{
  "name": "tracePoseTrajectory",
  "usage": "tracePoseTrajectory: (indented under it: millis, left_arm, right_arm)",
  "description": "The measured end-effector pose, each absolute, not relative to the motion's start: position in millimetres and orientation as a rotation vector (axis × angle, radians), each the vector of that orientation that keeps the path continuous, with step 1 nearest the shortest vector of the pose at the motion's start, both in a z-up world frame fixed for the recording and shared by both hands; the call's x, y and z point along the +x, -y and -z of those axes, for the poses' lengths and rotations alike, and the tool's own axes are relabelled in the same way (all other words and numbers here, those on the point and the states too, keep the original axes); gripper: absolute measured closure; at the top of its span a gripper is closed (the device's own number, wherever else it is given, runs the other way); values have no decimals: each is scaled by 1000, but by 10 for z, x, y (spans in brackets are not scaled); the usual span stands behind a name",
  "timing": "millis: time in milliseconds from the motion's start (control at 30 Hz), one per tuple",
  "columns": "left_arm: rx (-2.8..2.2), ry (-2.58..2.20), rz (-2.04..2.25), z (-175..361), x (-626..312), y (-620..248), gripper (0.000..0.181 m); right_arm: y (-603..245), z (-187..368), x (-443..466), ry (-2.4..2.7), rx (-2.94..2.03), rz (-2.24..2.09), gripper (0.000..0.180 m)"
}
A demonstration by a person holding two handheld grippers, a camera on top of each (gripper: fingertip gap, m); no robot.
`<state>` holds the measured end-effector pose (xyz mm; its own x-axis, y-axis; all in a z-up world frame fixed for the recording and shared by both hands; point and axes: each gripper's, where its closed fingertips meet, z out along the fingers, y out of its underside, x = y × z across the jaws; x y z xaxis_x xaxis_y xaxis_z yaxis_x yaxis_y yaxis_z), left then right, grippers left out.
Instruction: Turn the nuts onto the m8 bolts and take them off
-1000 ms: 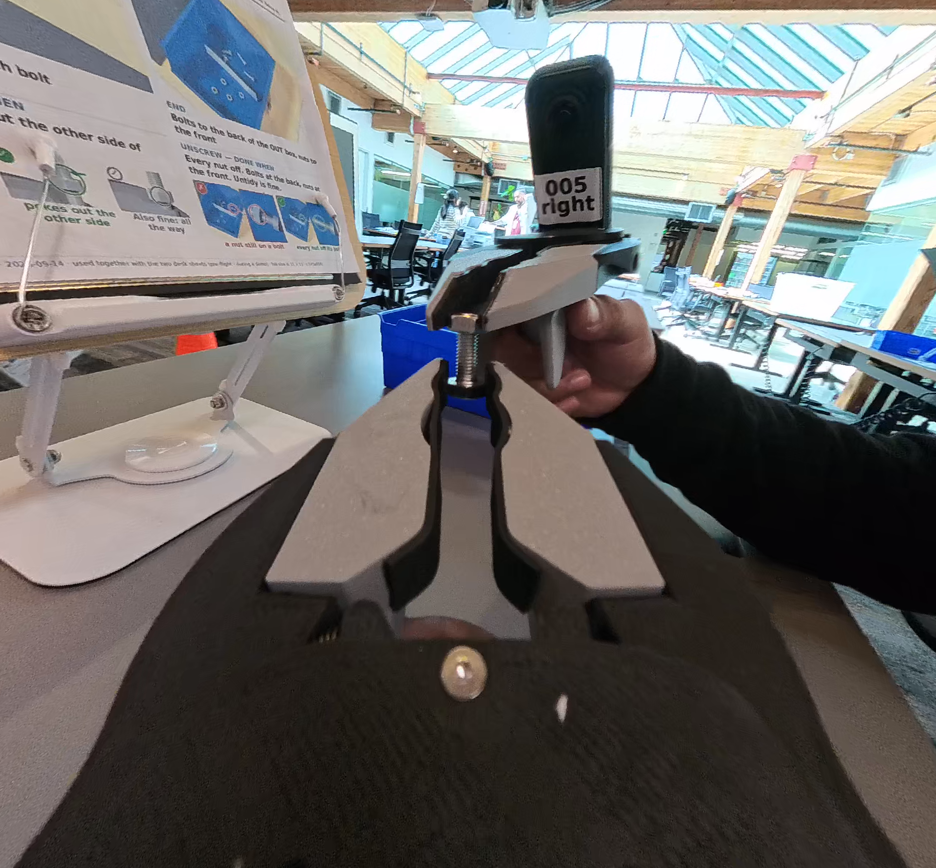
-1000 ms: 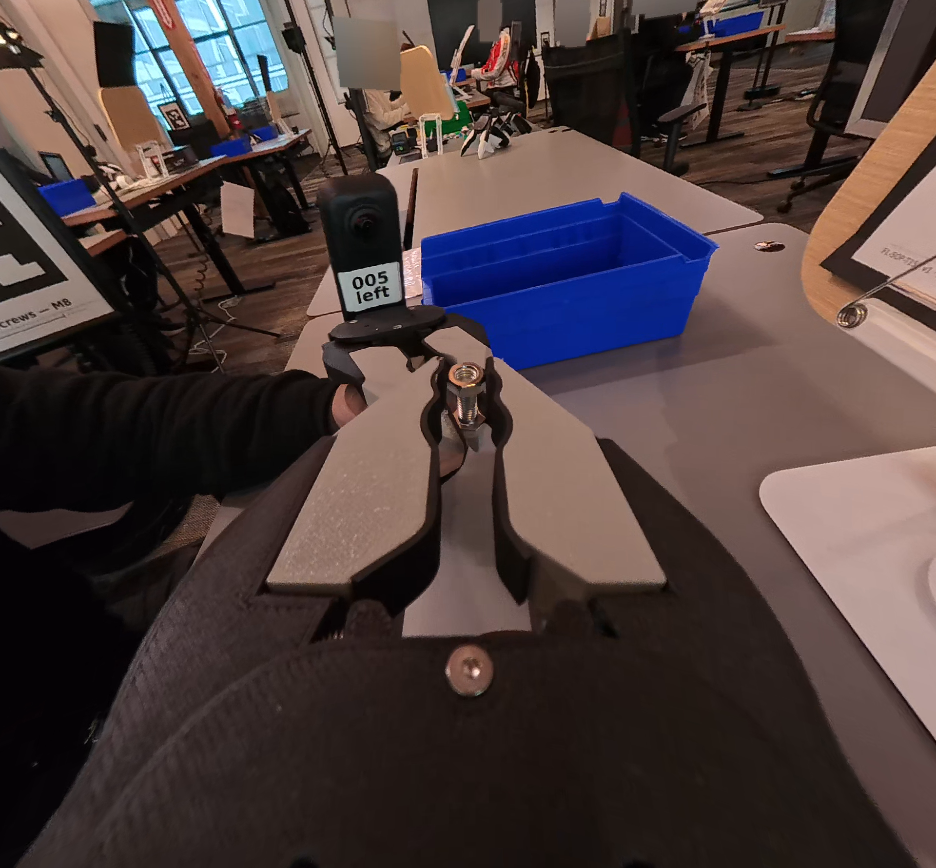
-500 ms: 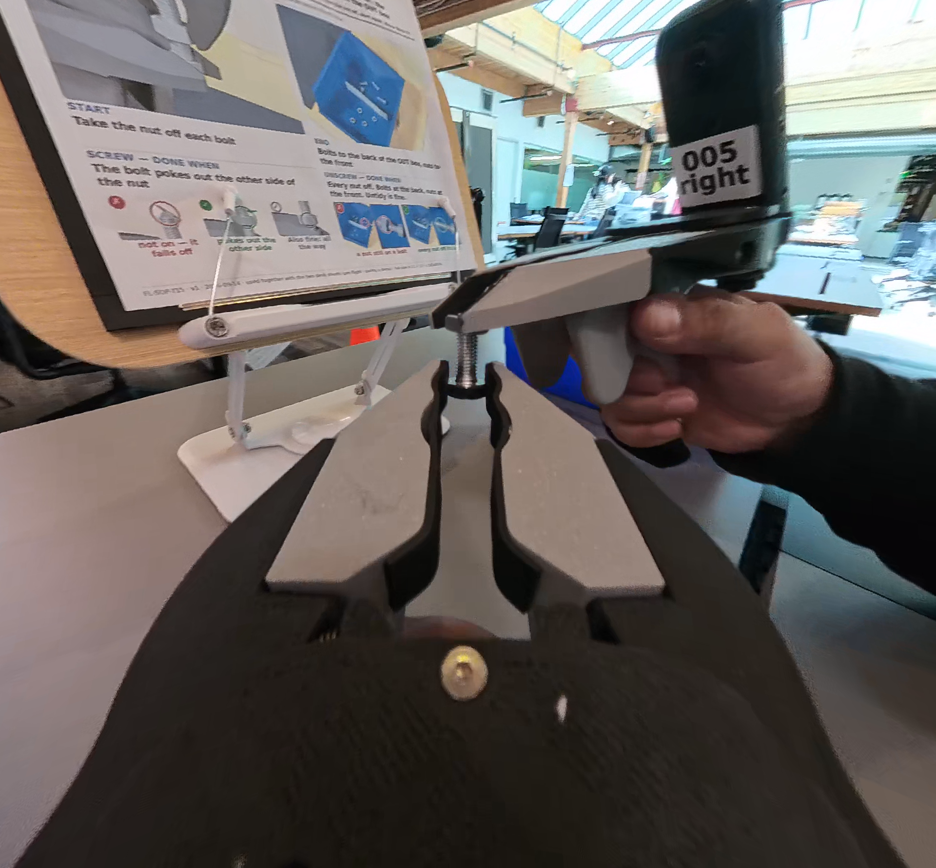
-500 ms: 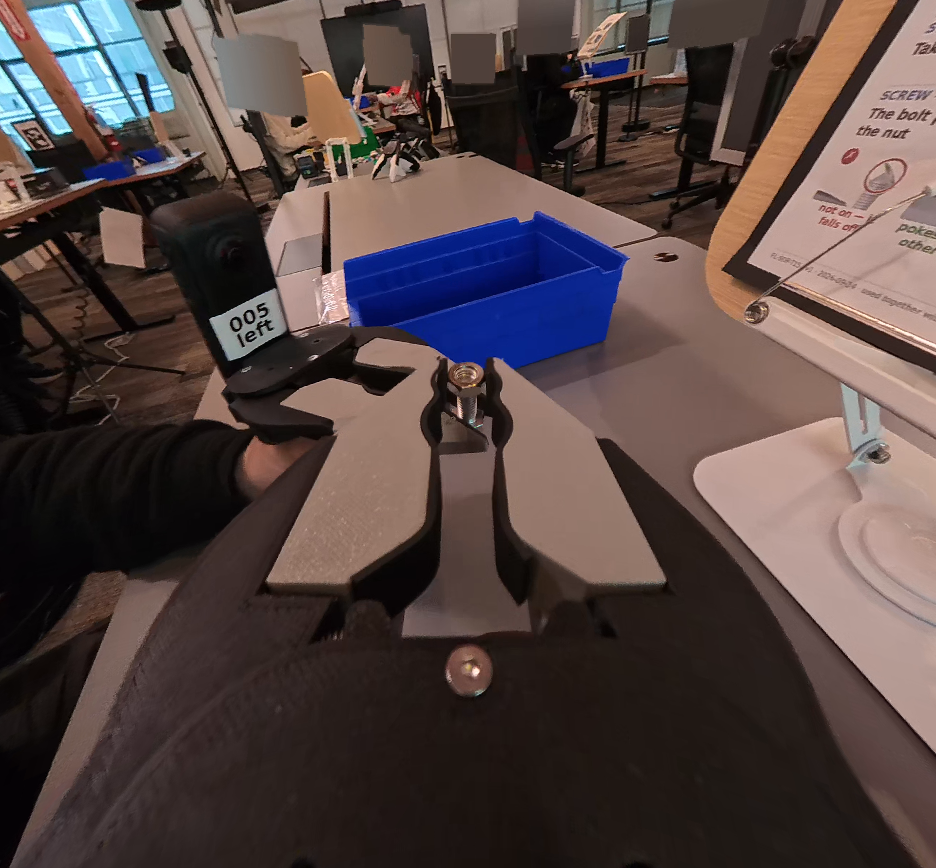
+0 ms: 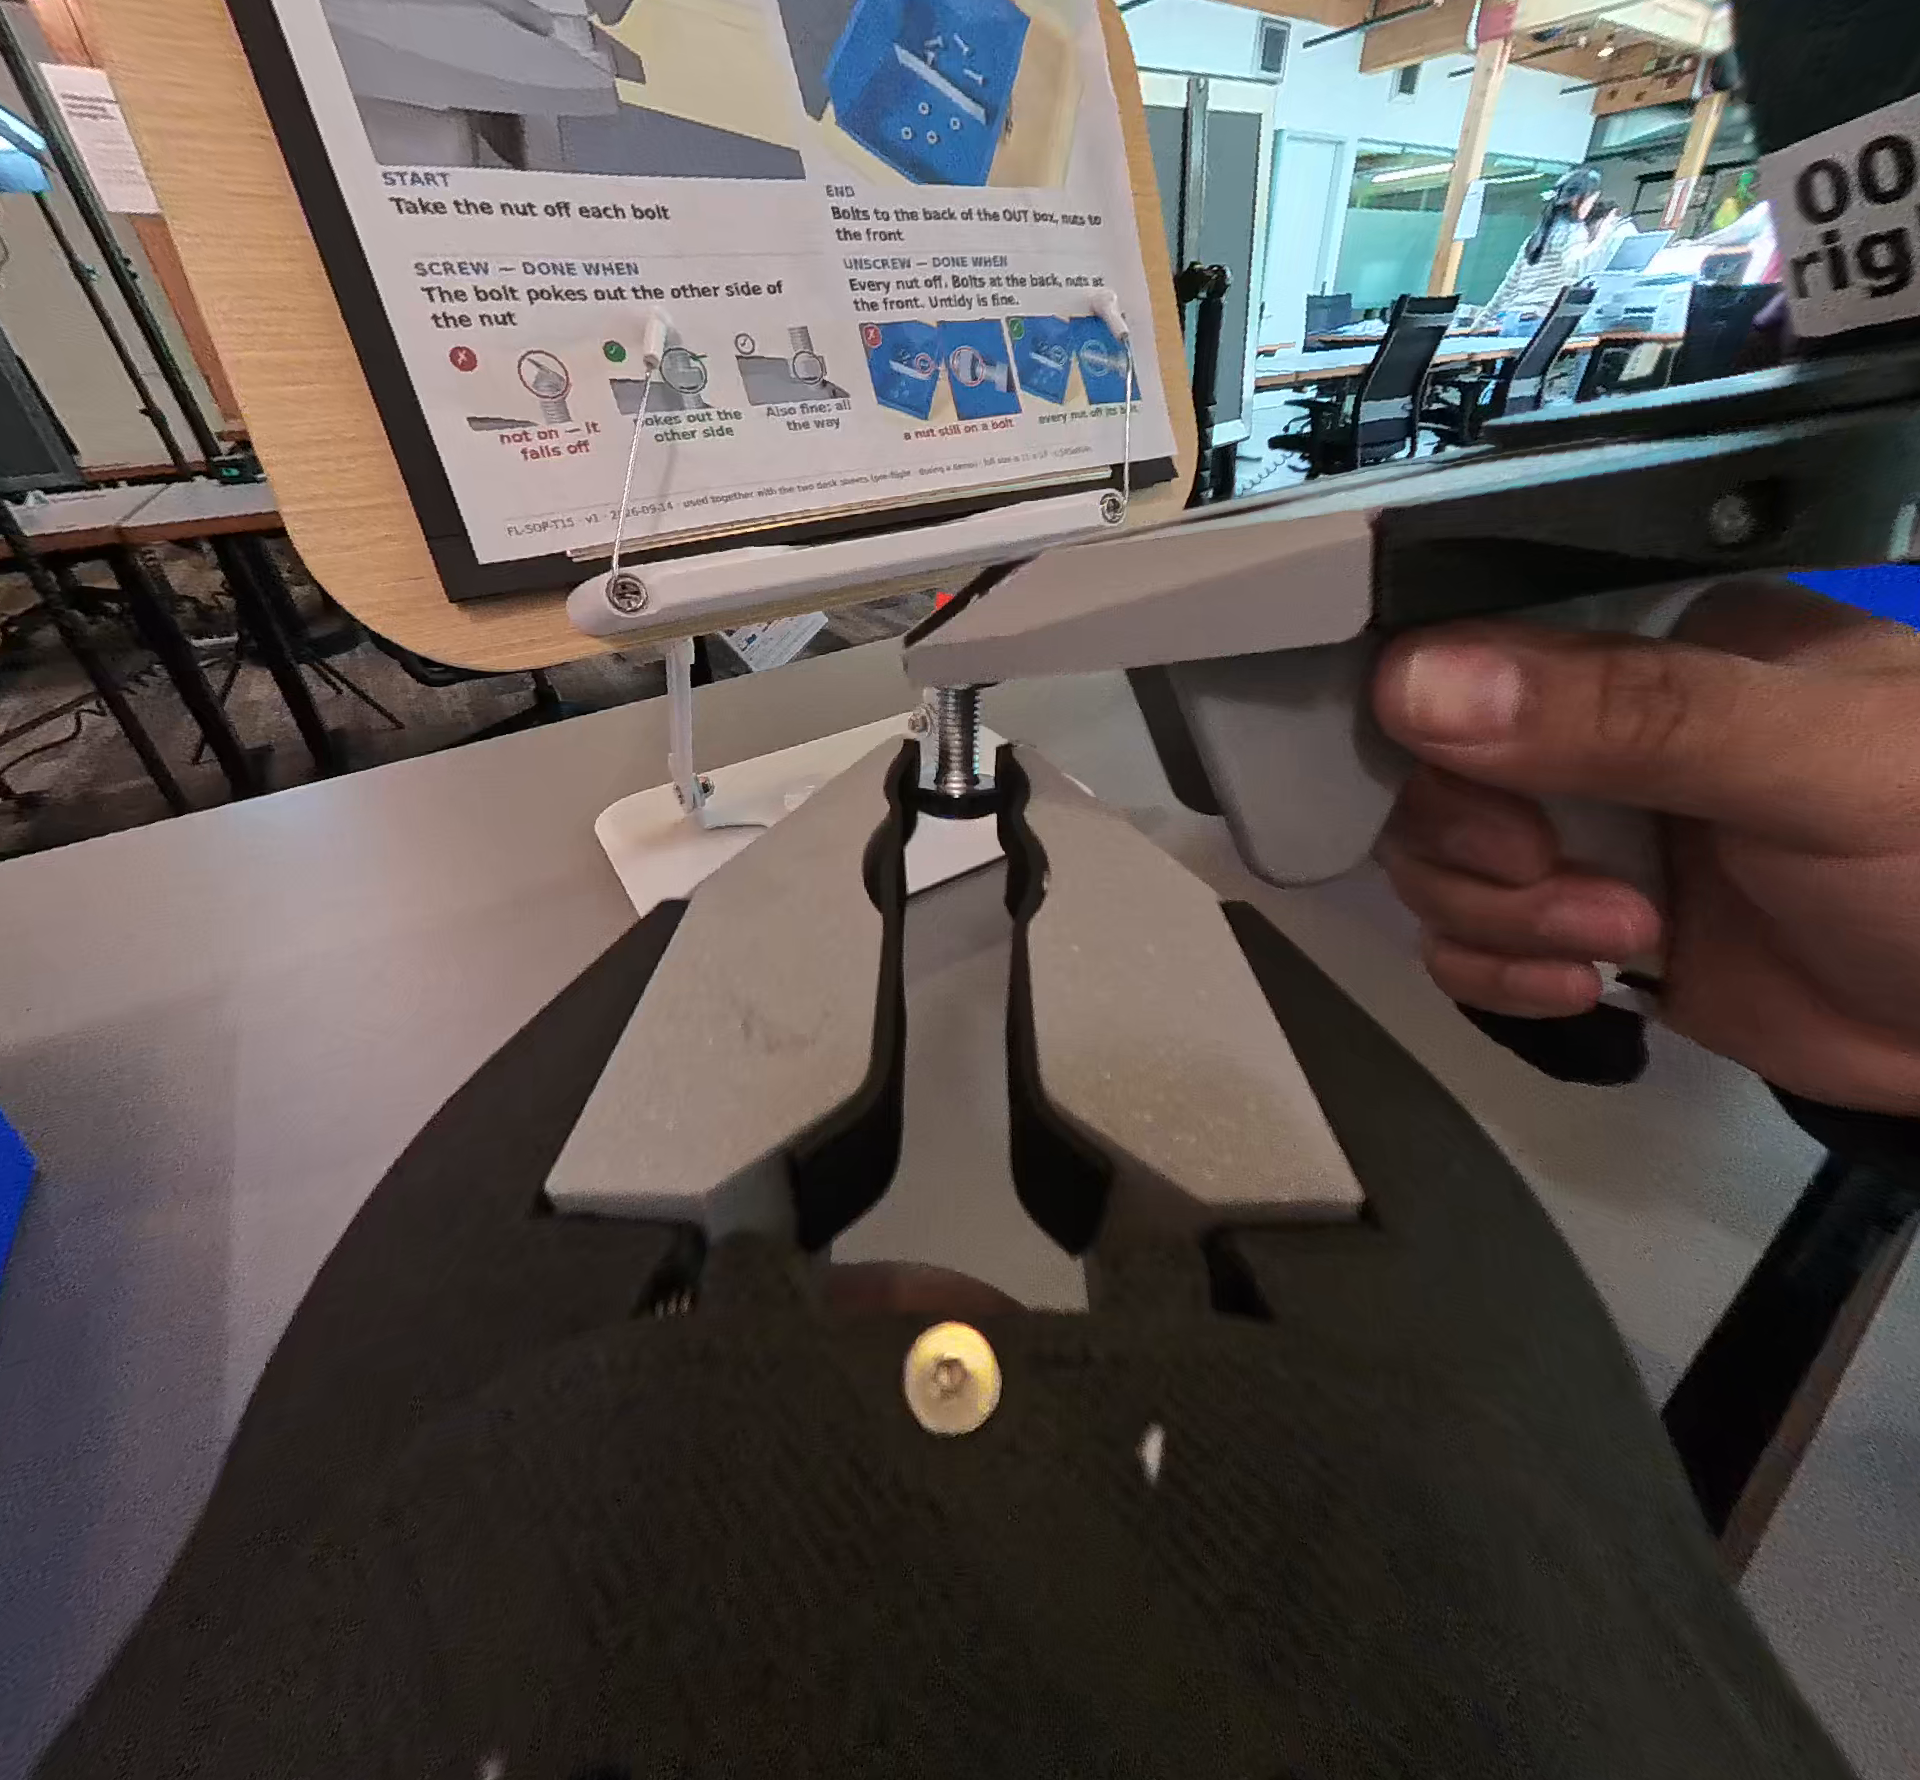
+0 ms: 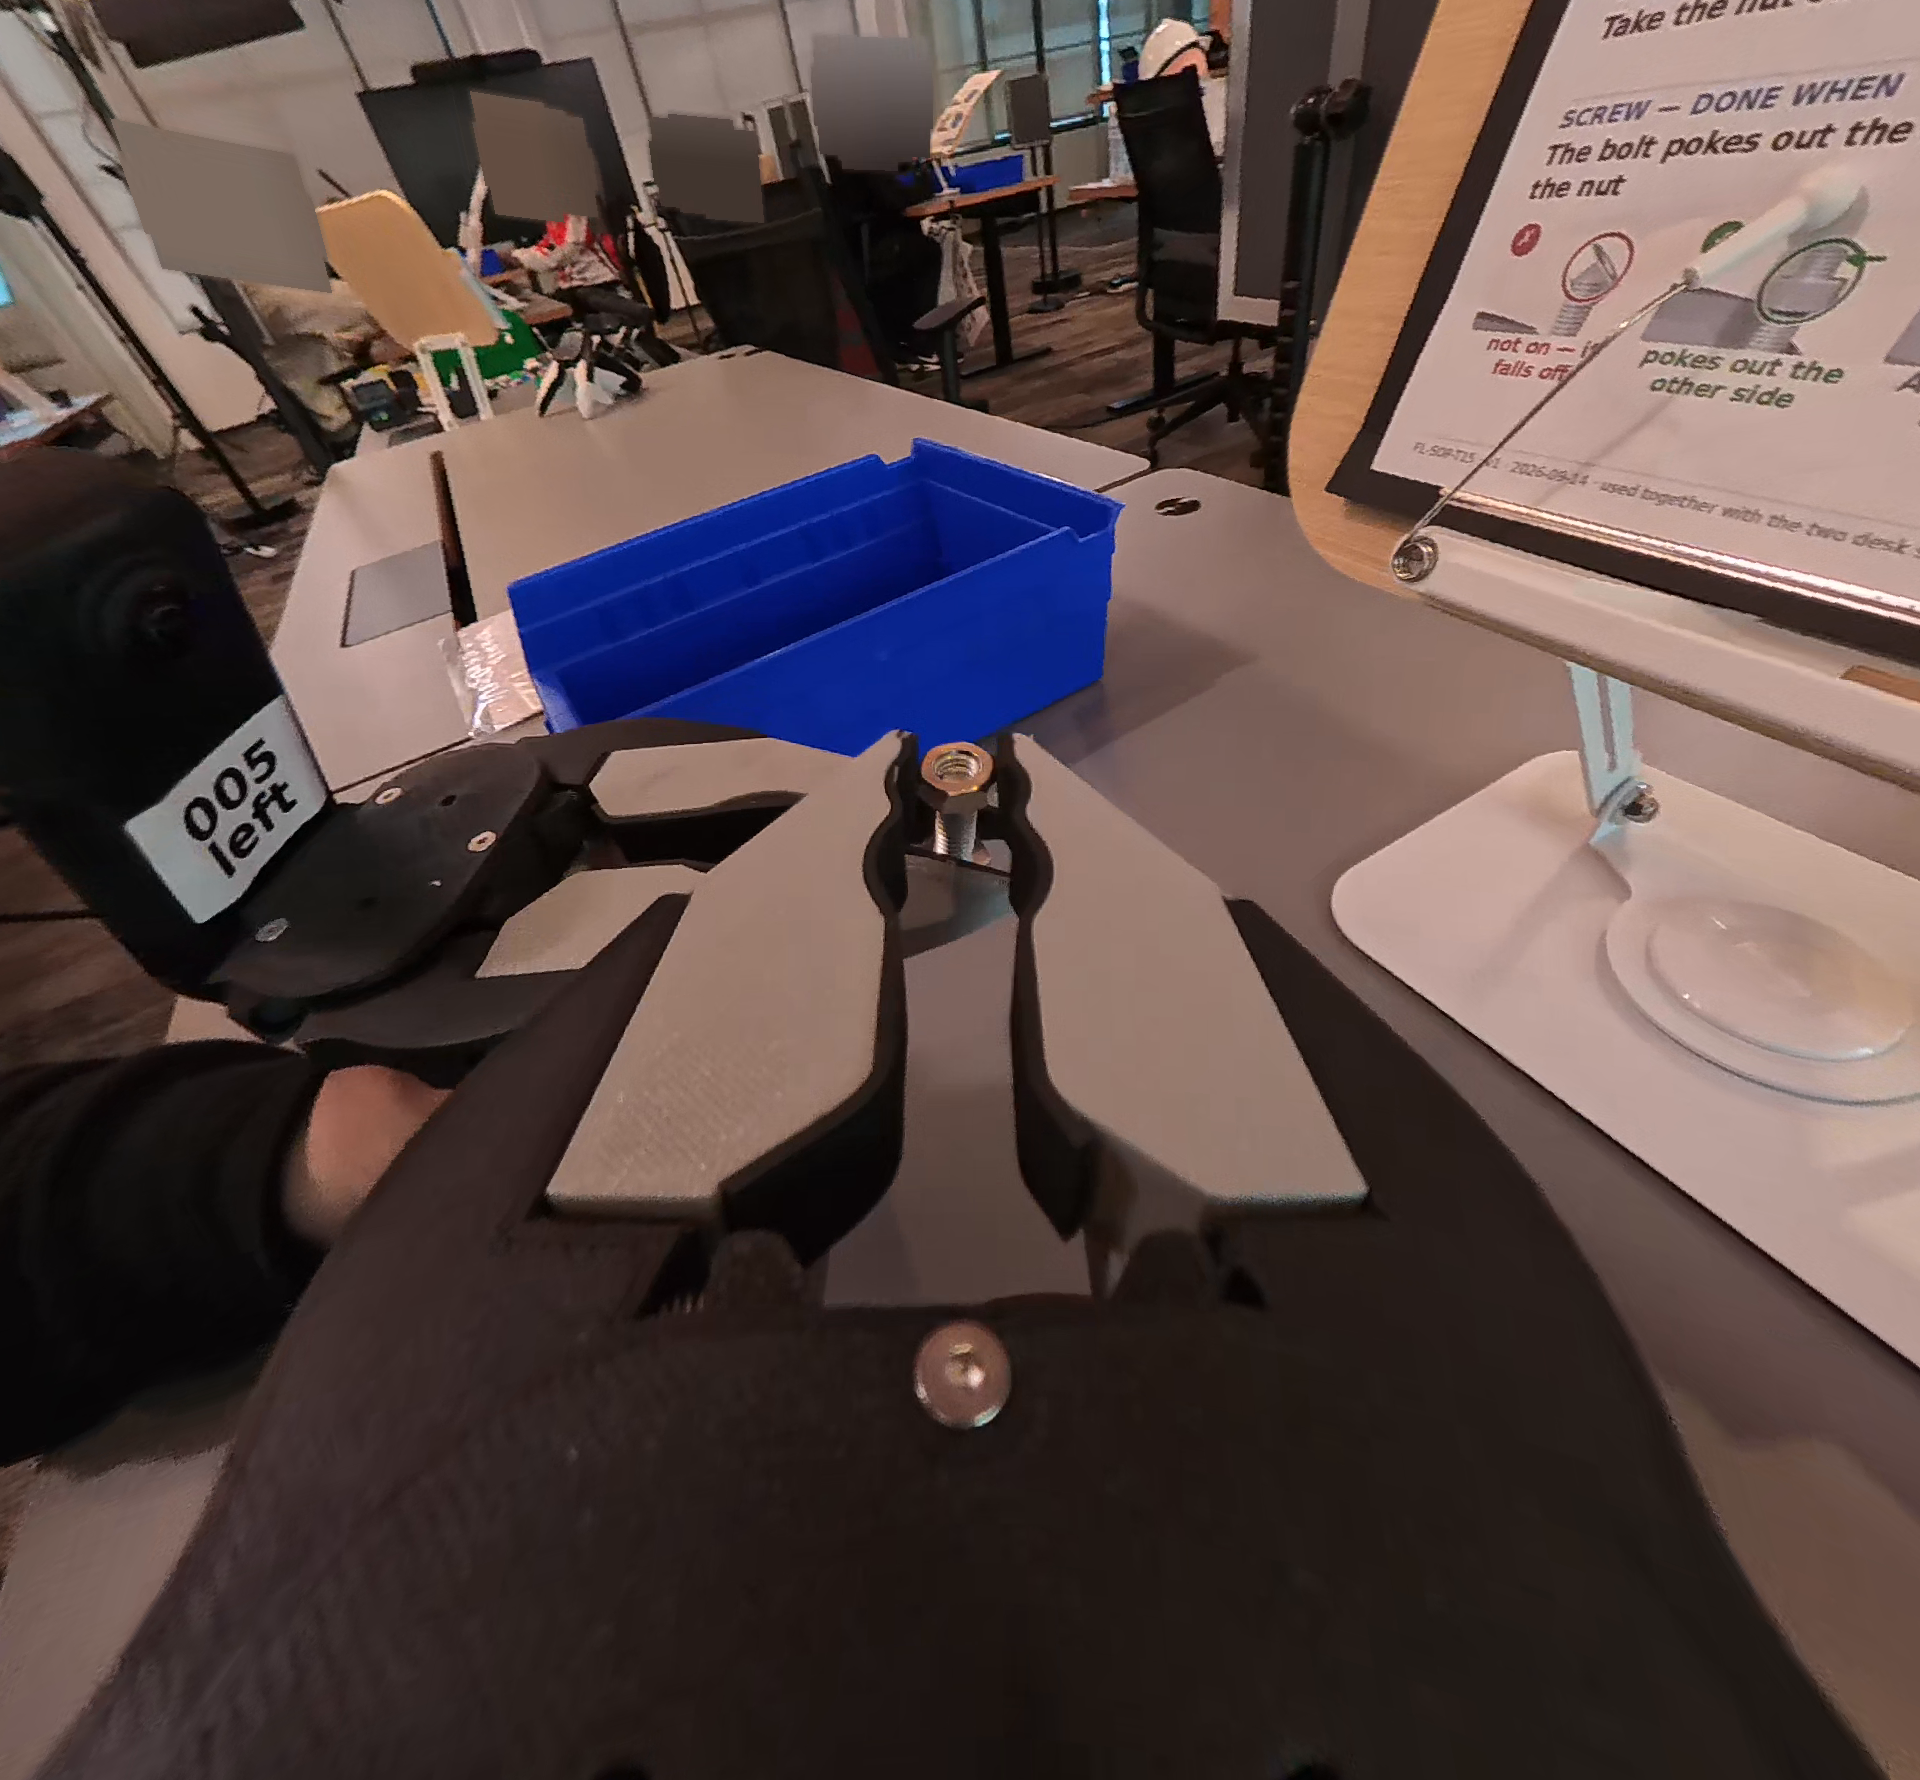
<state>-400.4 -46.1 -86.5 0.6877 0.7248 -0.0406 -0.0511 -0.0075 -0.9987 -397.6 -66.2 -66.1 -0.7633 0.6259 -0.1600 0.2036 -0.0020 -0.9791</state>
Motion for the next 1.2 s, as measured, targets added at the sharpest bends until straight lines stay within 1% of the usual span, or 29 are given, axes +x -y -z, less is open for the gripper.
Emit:
tracePoseTrajectory:
  millis: [500,867,933,1033,1067,1133,1200]
  left_arm:
    - [-1497,706,-947,961,-4081,536,169]
    - [-1500,711,-788,1023,-4091,485,168]
    - [-1508,705,-768,1039,-4082,464,169]
    - [-1512,675,-725,1036,-4036,400,169]
    - [-1515,653,-701,1024,-4005,369,169]
    - [-1501,605,-637,963,-3933,319,169]
    - [-1480,536,-489,878,-3816,247,168]
  right_arm:
    - [672,751,-4040,1831,-955,-1765,168]
    - [652,788,-4073,1852,-945,-1751,166]
    - [648,715,-4054,1838,-923,-1782,158]
    - [590,607,-4046,1826,-901,-1795,153]
    - [563,534,-4033,1811,-875,-1821,153]
    - [539,393,-3969,1841,-791,-1889,159]
    - [533,297,-3862,1965,-695,-1963,157]
